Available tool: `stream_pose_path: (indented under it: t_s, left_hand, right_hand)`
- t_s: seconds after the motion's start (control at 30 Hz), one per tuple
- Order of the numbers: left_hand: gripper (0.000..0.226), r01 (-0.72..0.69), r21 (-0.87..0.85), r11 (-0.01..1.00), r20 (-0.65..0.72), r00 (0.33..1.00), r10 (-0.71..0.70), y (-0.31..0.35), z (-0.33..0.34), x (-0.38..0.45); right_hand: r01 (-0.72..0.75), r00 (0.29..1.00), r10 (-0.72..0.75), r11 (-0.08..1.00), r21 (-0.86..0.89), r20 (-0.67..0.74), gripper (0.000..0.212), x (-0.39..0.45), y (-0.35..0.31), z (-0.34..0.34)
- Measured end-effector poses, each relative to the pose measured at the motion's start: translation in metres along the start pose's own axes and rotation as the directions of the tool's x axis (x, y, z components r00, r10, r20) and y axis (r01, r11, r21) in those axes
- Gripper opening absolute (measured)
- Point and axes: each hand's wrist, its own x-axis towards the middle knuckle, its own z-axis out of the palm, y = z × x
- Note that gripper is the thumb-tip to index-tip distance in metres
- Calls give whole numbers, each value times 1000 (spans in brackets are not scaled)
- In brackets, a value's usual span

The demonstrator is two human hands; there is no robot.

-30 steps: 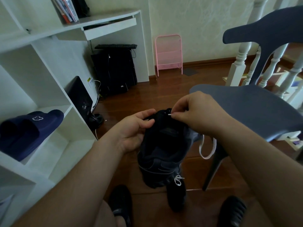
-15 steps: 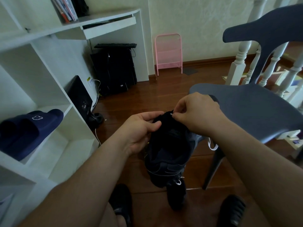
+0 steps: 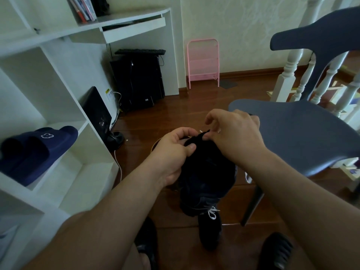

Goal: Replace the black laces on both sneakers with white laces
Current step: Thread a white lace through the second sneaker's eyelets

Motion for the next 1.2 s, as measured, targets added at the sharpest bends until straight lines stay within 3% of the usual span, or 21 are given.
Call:
stream_pose_path:
  t_s: [0.1,0.23,0.43,0.57,0.67,0.8,0.93,1.03,1.13,1.2]
  left_hand:
    - [56,34,4,999,21,999,-34,-4,0,0]
    - [57,64,45,997,-26,998,-63,-11,5,1]
    - [60,75,-10,997,-155,985,-76,-6,8,4]
    - [65,-18,-105,994,-264,965,-11,2,6,4]
    - [64,-115,-181,977,-305,951,55,8,3,3]
    - [64,-162,-218,962,-249,963,106,10,5,-6]
    - [53,-167,-256,952,-190,974,119,11,10,-10]
    - [27,-146,-317,937,-248,967,67,18,4,-9]
    - [20,-100,-362,927,-286,958,-8,19,-3,-3]
    - [20,-157,-497,854,-337,941,-23,27,-17,3]
  right_hand:
    - [2,997,0,999,-35,74,28,0,-1,3]
    - [-19,991,24,999,-44,128,27,-2,0,8]
    - [-25,995,29,999,-47,98,29,-4,4,15]
    - [-32,998,34,999,-34,51,36,-6,8,6]
    - [-91,977,92,996,-13,190,34,-10,18,2]
    - [-180,928,164,983,19,334,36,-14,29,9]
    - [-167,974,156,984,59,164,43,-12,33,18]
    - [-130,990,124,988,85,75,44,-11,32,19]
    - [-108,994,107,993,56,36,46,-11,32,23]
    - [-133,991,132,991,34,39,47,-9,37,24]
